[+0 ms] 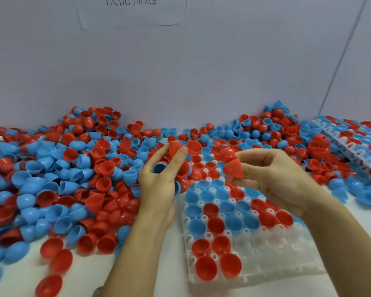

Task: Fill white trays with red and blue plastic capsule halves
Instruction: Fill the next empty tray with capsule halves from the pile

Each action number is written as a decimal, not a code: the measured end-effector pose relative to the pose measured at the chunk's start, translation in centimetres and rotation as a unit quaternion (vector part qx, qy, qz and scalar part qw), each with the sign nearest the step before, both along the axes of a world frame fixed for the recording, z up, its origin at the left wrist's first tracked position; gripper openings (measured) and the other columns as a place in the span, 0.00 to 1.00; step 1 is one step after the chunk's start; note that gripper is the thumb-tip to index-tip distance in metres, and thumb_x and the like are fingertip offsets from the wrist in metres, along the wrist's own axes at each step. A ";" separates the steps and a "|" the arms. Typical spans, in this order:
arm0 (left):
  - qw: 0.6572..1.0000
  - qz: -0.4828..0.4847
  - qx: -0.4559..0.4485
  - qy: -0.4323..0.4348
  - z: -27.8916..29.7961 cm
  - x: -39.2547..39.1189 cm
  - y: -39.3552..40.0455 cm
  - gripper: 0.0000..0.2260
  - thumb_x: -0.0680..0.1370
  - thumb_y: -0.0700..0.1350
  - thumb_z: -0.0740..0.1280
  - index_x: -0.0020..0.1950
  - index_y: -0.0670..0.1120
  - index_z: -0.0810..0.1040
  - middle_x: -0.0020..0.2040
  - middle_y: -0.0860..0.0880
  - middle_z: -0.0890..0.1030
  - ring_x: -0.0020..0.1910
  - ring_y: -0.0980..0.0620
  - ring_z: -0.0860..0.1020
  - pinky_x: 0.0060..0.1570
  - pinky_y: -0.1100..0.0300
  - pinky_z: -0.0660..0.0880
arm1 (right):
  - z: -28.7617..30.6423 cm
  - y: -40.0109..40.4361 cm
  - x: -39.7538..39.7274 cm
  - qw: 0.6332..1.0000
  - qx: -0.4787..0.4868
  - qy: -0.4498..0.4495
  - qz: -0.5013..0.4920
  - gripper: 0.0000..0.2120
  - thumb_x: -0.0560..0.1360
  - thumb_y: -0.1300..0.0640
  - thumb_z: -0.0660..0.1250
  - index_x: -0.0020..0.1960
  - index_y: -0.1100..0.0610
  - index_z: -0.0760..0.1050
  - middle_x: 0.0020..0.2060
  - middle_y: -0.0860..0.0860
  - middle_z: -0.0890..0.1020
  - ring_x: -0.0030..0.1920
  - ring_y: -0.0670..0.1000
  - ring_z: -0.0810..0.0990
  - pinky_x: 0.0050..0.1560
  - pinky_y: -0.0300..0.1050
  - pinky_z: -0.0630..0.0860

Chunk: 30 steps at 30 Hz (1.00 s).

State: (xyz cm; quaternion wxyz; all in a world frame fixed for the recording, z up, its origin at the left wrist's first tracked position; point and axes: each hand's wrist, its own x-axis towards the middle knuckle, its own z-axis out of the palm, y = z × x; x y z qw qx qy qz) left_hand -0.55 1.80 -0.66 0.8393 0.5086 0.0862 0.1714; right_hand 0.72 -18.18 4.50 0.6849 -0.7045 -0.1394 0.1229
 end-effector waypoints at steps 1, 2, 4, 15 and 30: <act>1.000 -0.002 -0.001 0.002 0.0 -0.2 -0.1 0.21 0.62 0.51 0.79 0.55 0.53 0.85 0.54 0.45 0.86 0.52 0.45 0.85 0.57 0.43 0.80 | 0.4 -0.3 -0.4 0.996 -0.075 -0.042 0.004 0.10 0.65 0.56 0.77 0.47 0.55 0.87 0.44 0.55 0.87 0.44 0.52 0.87 0.45 0.39 0.82; 1.000 -0.005 0.002 0.002 0.0 -0.3 -0.2 0.19 0.62 0.52 0.79 0.52 0.54 0.86 0.54 0.45 0.86 0.51 0.46 0.85 0.55 0.45 0.81 | 0.7 -0.6 -0.8 0.986 -0.147 -0.079 0.007 0.07 0.68 0.56 0.77 0.46 0.54 0.87 0.42 0.52 0.88 0.42 0.50 0.87 0.45 0.38 0.82; 1.000 -0.015 0.009 -0.001 0.0 -0.6 -0.3 0.17 0.61 0.53 0.79 0.50 0.57 0.87 0.53 0.46 0.86 0.49 0.47 0.86 0.51 0.48 0.82 | 1.4 -1.1 -1.7 0.961 -0.250 -0.117 0.030 0.05 0.69 0.53 0.75 0.45 0.51 0.86 0.39 0.47 0.87 0.40 0.46 0.86 0.43 0.35 0.81; 1.000 -0.012 0.004 -0.004 0.7 -0.9 -0.2 0.31 0.60 0.54 0.79 0.63 0.51 0.82 0.57 0.44 0.85 0.53 0.45 0.85 0.59 0.39 0.79 | -0.3 0.0 -6.4 0.783 -0.602 -0.135 0.079 0.03 0.72 0.49 0.75 0.45 0.43 0.83 0.34 0.40 0.81 0.35 0.42 0.81 0.30 0.34 0.74; 0.997 -0.082 -0.004 0.003 0.8 -0.7 0.1 0.27 0.63 0.55 0.78 0.61 0.50 0.83 0.50 0.46 0.87 0.43 0.49 0.86 0.37 0.55 0.82 | 3.0 1.0 -3.2 0.830 -0.505 -0.232 0.044 0.07 0.79 0.50 0.67 0.52 0.39 0.80 0.38 0.36 0.80 0.41 0.31 0.78 0.38 0.30 0.78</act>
